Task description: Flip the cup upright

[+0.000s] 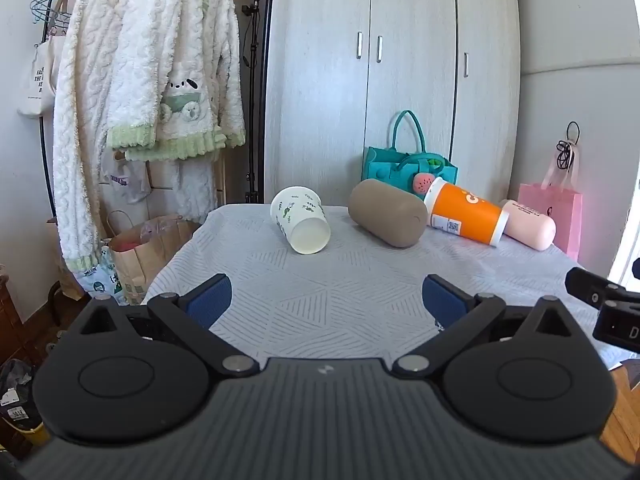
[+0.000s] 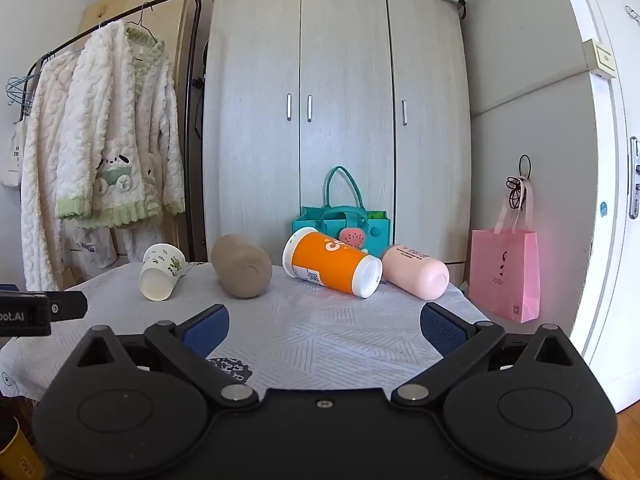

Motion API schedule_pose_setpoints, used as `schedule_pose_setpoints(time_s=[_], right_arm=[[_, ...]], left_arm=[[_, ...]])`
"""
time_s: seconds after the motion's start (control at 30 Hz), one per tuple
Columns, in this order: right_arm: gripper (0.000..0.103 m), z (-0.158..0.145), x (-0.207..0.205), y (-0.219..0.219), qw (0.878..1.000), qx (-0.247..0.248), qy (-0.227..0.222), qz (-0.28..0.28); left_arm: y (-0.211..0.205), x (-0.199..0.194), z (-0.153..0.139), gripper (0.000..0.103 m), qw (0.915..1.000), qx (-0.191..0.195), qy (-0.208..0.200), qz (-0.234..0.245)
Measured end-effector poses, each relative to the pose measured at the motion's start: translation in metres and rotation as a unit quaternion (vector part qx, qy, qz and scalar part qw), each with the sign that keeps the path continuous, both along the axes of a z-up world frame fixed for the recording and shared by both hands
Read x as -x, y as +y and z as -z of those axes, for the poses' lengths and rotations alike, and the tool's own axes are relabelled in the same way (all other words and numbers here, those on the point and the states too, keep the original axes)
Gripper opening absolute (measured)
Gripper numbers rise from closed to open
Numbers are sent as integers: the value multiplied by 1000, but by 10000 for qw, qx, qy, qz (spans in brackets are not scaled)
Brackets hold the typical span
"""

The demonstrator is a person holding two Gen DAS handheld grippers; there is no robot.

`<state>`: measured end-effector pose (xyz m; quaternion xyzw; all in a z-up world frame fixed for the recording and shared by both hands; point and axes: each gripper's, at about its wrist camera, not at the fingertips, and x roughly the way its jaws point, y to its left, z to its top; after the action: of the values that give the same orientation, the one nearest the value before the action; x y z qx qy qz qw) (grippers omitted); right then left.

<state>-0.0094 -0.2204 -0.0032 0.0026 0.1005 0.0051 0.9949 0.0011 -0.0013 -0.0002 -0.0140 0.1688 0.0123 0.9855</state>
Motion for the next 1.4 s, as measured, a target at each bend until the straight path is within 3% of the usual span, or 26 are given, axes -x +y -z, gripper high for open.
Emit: schedule_pose_setpoints(time_s=[0.03,0.07,1.4], right_arm=[[103,0,0,0,10000,-28,-36,-4],[103,1,1,0,10000,-17,-33,-6],[103,5,-1,5,9996,268,-49,115]], left_arm=[[-1,-1,0,103,10000,-27,16,-20],[3,1,-1,103,9997,207,-91,54],[10,16,5,103,9968,208,-773,48]])
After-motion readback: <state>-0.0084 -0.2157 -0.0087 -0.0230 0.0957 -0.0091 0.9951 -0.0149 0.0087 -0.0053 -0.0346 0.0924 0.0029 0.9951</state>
